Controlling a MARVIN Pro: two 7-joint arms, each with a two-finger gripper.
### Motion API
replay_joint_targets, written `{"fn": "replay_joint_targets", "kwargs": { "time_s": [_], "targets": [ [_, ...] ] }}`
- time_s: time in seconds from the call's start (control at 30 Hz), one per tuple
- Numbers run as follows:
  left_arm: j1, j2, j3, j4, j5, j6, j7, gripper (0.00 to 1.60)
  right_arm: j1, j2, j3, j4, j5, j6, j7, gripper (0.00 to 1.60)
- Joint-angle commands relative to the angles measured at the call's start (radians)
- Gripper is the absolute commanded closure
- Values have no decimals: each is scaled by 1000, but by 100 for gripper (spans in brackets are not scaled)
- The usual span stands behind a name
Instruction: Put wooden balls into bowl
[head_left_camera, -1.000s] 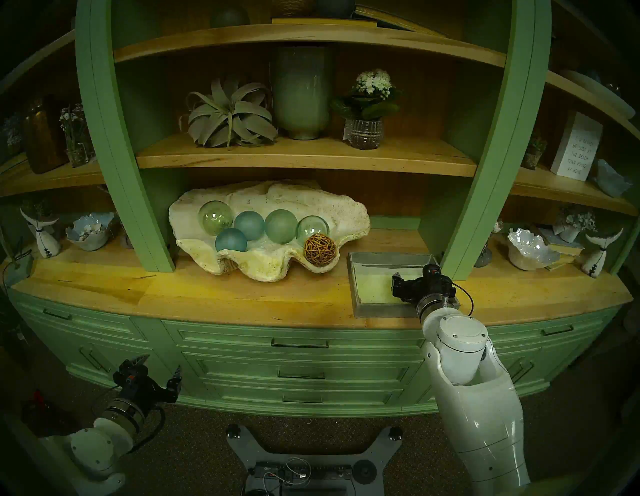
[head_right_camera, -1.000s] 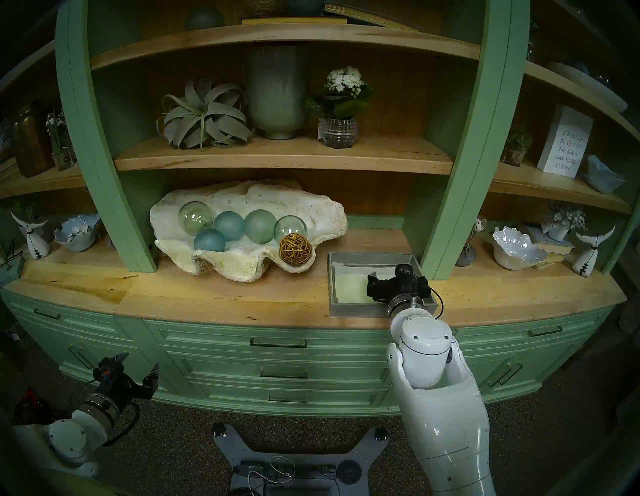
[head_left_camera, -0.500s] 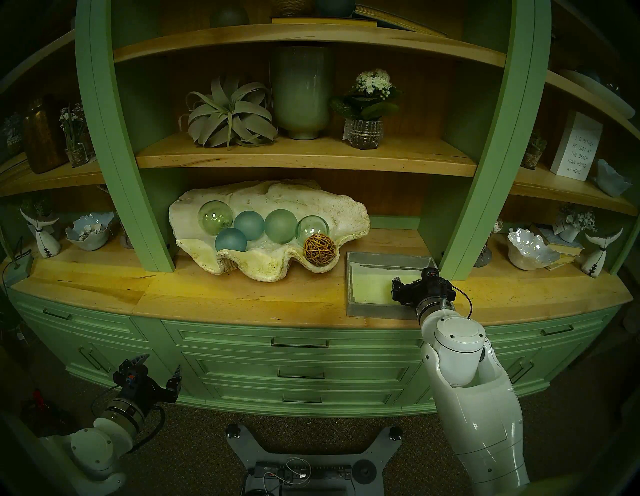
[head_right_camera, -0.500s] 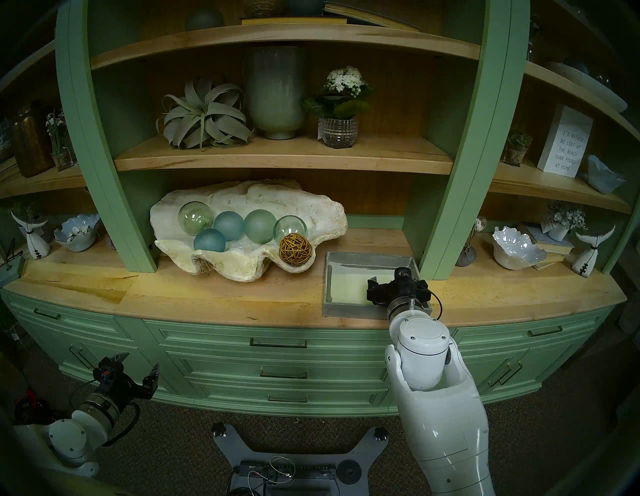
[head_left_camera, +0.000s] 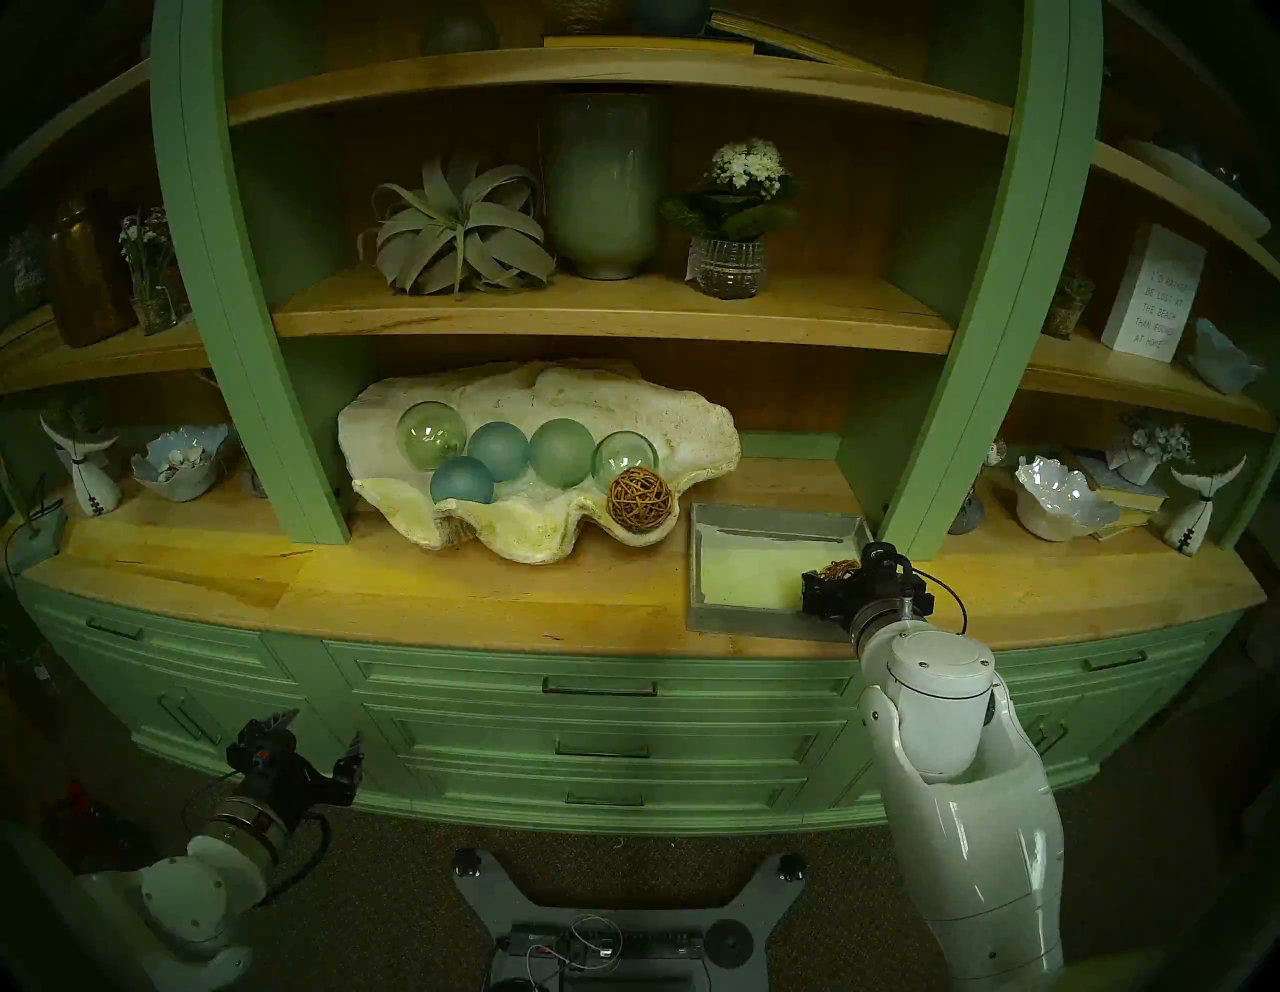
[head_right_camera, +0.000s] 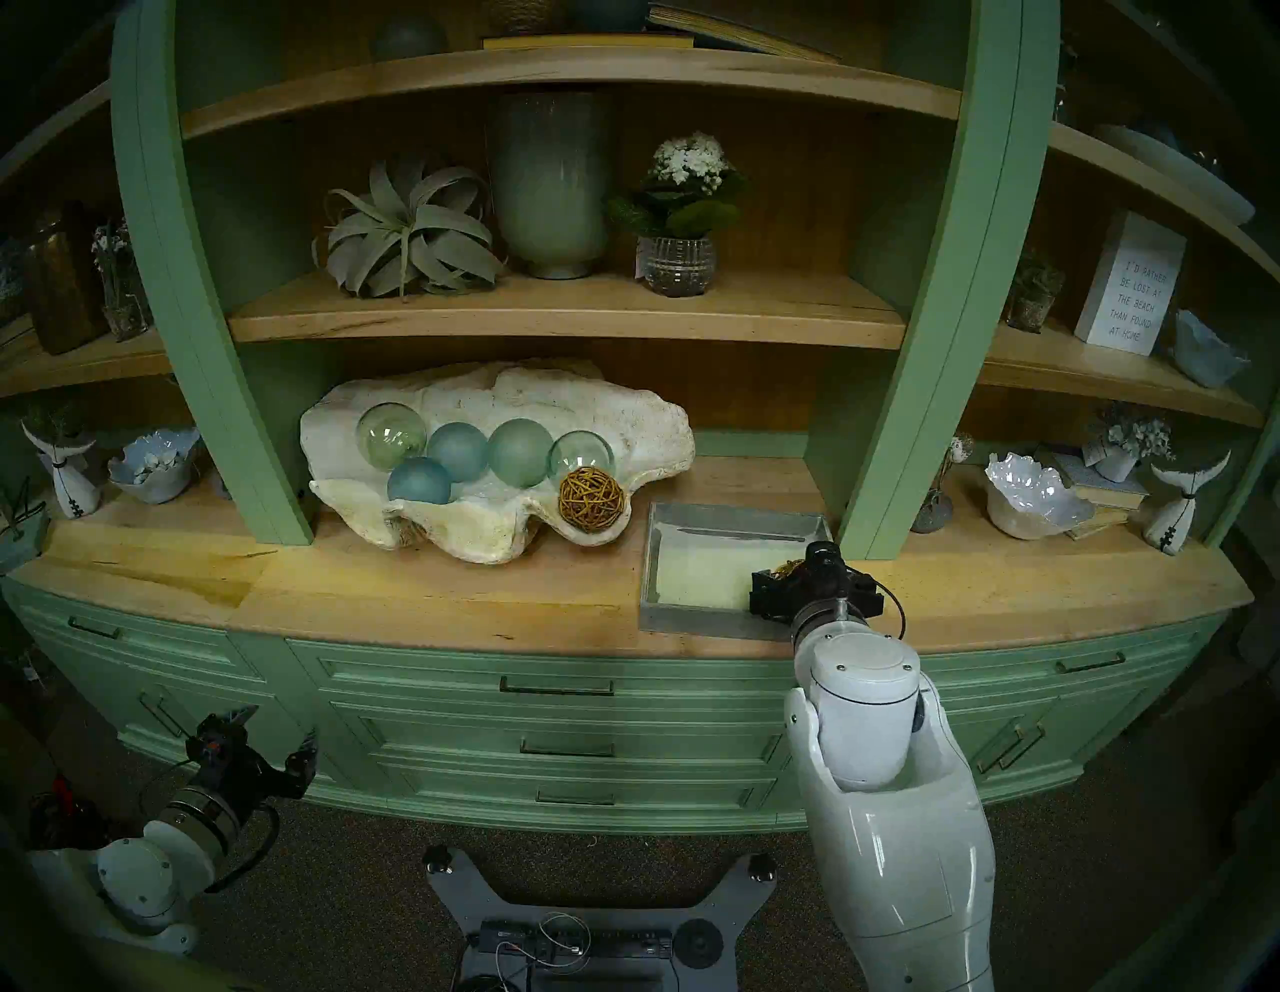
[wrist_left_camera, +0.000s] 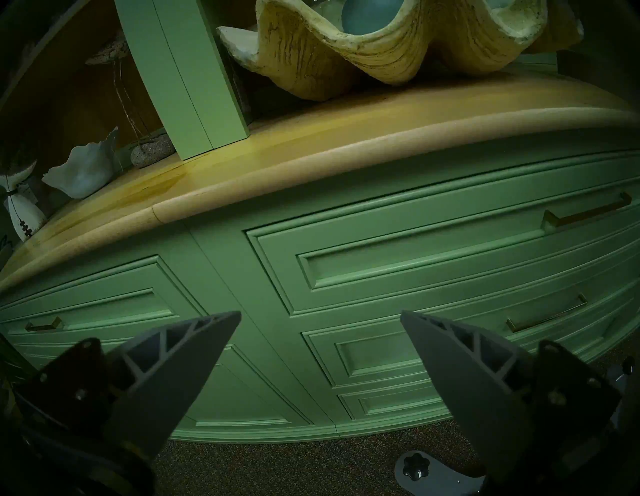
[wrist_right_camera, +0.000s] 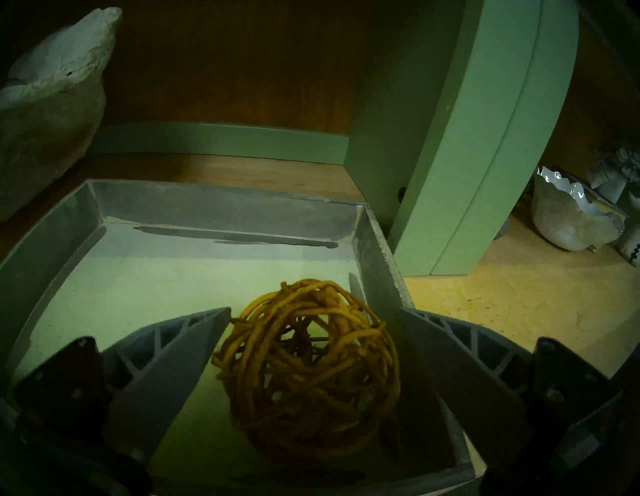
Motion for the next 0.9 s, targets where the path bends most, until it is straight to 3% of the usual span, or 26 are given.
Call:
{"fn": "replay_joint_targets", "kwargs": {
  "time_s": [0.0,0.87],
  "targets": [
    [-2,1,-12,-11,2,-14,0,0,31,11,18,-54,21,40,23,0],
    [-1,1,-12,-11,2,-15,0,0,104,32,4,52,42,49,73,0]
  ]
}}
